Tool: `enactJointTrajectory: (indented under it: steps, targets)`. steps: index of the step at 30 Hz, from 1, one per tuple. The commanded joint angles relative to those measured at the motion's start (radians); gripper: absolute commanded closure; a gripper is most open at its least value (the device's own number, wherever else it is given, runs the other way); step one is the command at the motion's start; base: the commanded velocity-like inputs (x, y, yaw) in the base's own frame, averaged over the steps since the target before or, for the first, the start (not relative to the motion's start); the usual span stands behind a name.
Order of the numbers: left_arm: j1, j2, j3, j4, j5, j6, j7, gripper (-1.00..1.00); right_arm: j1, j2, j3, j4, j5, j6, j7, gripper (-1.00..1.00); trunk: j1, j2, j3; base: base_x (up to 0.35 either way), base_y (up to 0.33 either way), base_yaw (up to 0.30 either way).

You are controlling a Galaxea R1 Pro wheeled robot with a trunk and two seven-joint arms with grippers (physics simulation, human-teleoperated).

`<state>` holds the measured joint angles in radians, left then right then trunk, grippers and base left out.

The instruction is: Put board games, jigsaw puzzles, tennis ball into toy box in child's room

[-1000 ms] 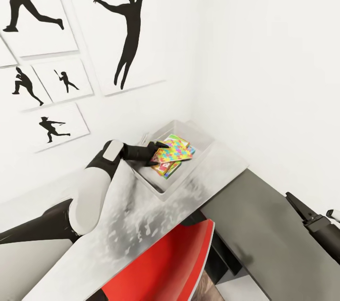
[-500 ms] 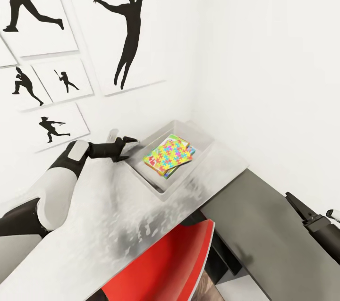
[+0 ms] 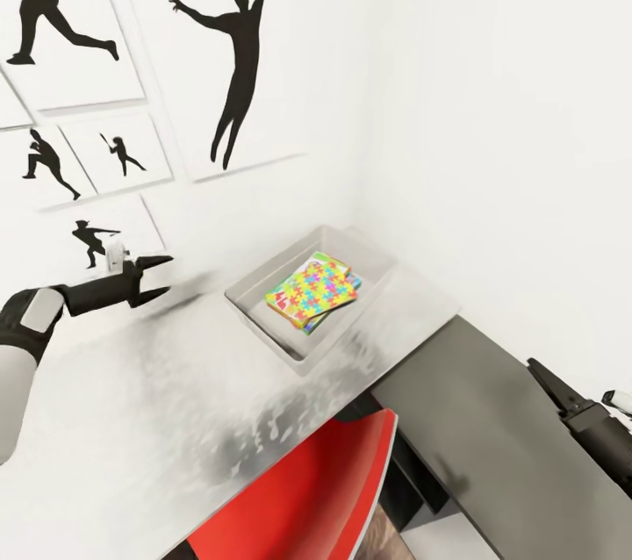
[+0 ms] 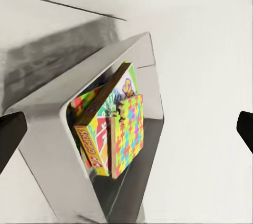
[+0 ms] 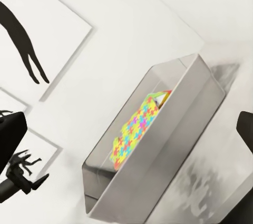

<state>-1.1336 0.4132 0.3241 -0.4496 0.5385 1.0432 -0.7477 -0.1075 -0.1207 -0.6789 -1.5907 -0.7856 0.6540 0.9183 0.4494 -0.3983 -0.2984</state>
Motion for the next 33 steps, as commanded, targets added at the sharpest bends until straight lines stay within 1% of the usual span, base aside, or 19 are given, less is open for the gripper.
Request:
enactJointTrajectory:
  steps: [1, 3, 5, 7, 9, 10, 12, 16, 18, 22, 26, 33]
  targets:
    - [0.028, 0.017, -0.016, -0.012, -0.009, 0.004, -0.060, -1.00, -0.001, 0.001, 0.000, 0.000, -0.004, 0.006, 0.001, -1.00, 0.001, -0.002, 0.000, 0.000, 0.000, -0.052]
    - [0.103, 0.046, -0.053, -0.057, -0.013, -0.003, -0.145, -1.00, -0.001, 0.002, 0.001, 0.000, -0.003, 0.005, 0.001, -1.00, 0.001, -0.002, 0.003, 0.000, 0.000, -0.027]
    - [0.198, 0.072, -0.073, -0.125, -0.014, -0.011, -0.202, -1.00, -0.001, 0.003, 0.002, 0.000, -0.003, 0.004, 0.001, -1.00, 0.001, -0.002, 0.006, -0.026, 0.002, -0.011]
    - [0.301, 0.086, -0.080, -0.209, -0.015, -0.016, -0.242, -1.00, -0.001, 0.004, 0.004, 0.000, -0.003, 0.001, 0.001, -1.00, 0.001, -0.002, 0.009, -0.131, 0.048, -0.005]
    - [0.404, 0.094, -0.079, -0.280, -0.016, -0.019, -0.275, -1.00, -0.001, 0.005, 0.005, -0.001, -0.002, 0.000, 0.001, -1.00, 0.001, -0.002, 0.013, -0.206, 0.102, -0.002]
    - [0.444, 0.097, -0.077, -0.304, -0.016, -0.024, -0.289, -1.00, -0.001, 0.005, 0.005, -0.001, -0.002, -0.001, 0.001, -1.00, 0.001, -0.002, 0.014, -0.185, 0.091, 0.011]
    - [0.492, 0.100, -0.074, -0.333, -0.013, -0.051, -0.327, -1.00, -0.001, 0.005, 0.006, -0.001, -0.002, -0.002, 0.001, -1.00, 0.001, -0.002, 0.018, -0.103, 0.048, 0.039]
    - [0.523, 0.104, -0.071, -0.350, -0.017, -0.078, -0.436, -1.00, -0.001, 0.006, 0.007, -0.002, -0.001, -0.004, -0.001, -1.00, 0.001, -0.002, 0.024, -0.106, 0.050, 0.064]
    - [0.527, 0.117, -0.072, -0.352, -0.017, -0.082, -0.456, -1.00, -0.001, 0.006, 0.013, -0.002, -0.001, -0.005, -0.002, -1.00, 0.001, -0.002, 0.028, -0.229, 0.129, 0.076]
    - [0.529, 0.134, -0.072, -0.353, -0.017, -0.084, -0.471, -1.00, -0.001, 0.006, 0.047, -0.002, 0.000, -0.006, -0.004, -1.00, 0.001, -0.002, 0.034, -0.259, 0.156, 0.081]
    - [0.529, 0.138, -0.072, -0.353, -0.017, -0.084, -0.473, -1.00, -0.001, 0.006, 0.063, -0.002, 0.001, -0.007, -0.005, -1.00, 0.001, -0.002, 0.041, -0.248, 0.194, 0.087]
    - [0.529, 0.140, -0.071, -0.353, -0.017, -0.084, -0.473, -1.00, -0.001, 0.007, 0.072, -0.002, 0.002, -0.007, -0.006, -1.00, 0.001, -0.002, 0.053, -0.175, 0.246, 0.088]
